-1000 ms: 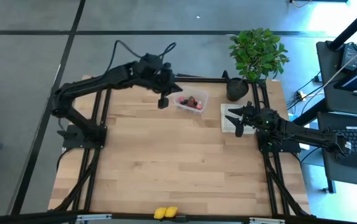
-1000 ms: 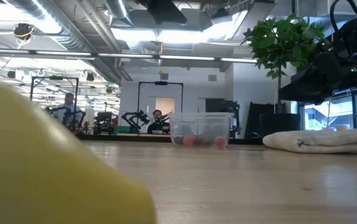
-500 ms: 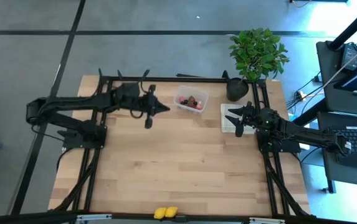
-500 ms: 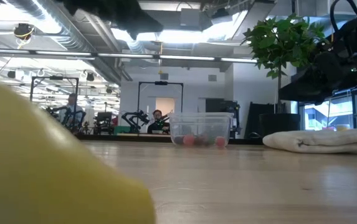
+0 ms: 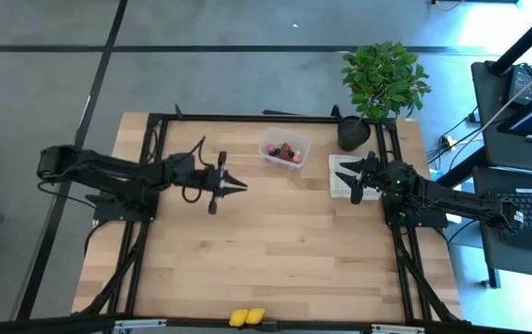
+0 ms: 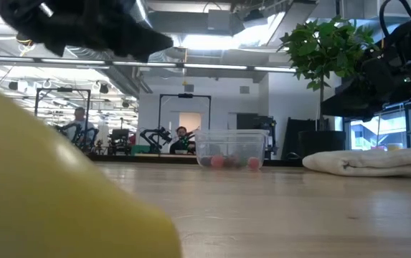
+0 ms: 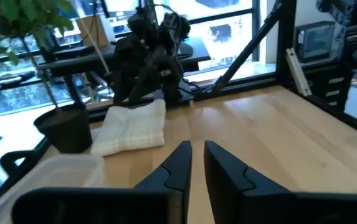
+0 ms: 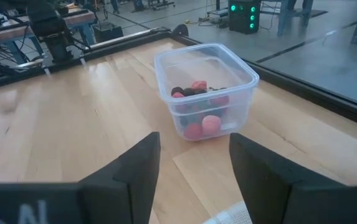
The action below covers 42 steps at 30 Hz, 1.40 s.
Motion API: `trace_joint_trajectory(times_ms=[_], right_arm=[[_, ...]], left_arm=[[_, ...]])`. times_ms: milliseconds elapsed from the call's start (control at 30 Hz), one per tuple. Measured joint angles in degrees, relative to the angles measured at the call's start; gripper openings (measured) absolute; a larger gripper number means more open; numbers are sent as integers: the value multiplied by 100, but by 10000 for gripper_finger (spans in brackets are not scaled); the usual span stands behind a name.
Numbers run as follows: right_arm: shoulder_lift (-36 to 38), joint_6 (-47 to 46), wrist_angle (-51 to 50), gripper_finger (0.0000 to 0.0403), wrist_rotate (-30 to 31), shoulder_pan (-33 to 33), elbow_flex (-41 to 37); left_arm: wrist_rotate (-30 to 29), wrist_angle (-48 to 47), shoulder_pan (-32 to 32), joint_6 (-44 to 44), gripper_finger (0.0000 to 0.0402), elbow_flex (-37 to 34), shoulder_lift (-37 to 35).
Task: Pick and placing Produce into tupperware
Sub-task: Put the left lemon into the transparent container
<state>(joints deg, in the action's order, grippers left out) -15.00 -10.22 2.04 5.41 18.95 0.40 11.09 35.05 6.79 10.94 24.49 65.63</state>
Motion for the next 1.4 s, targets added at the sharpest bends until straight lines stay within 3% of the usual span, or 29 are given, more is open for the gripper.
trace_joint_trajectory(times_ms=[167,333,833,1233,1400], right_arm=[[0,4,0,195,0,1,0],[0,-7,0,195,0,1,0],[0,2,0,195,-2,1,0],[2,9,0,195,-2,1,0],[0,9,0,195,-2,0,0]], left_arm=[[-318,832,-72,-34,54,-618,0],[-333,1025,-72,-455,86,-828,0],[-271,946,-72,-454,237,-848,0],[-301,941,-68,-435,248,-848,2],[-809,953,-66,-191,248,-848,2]])
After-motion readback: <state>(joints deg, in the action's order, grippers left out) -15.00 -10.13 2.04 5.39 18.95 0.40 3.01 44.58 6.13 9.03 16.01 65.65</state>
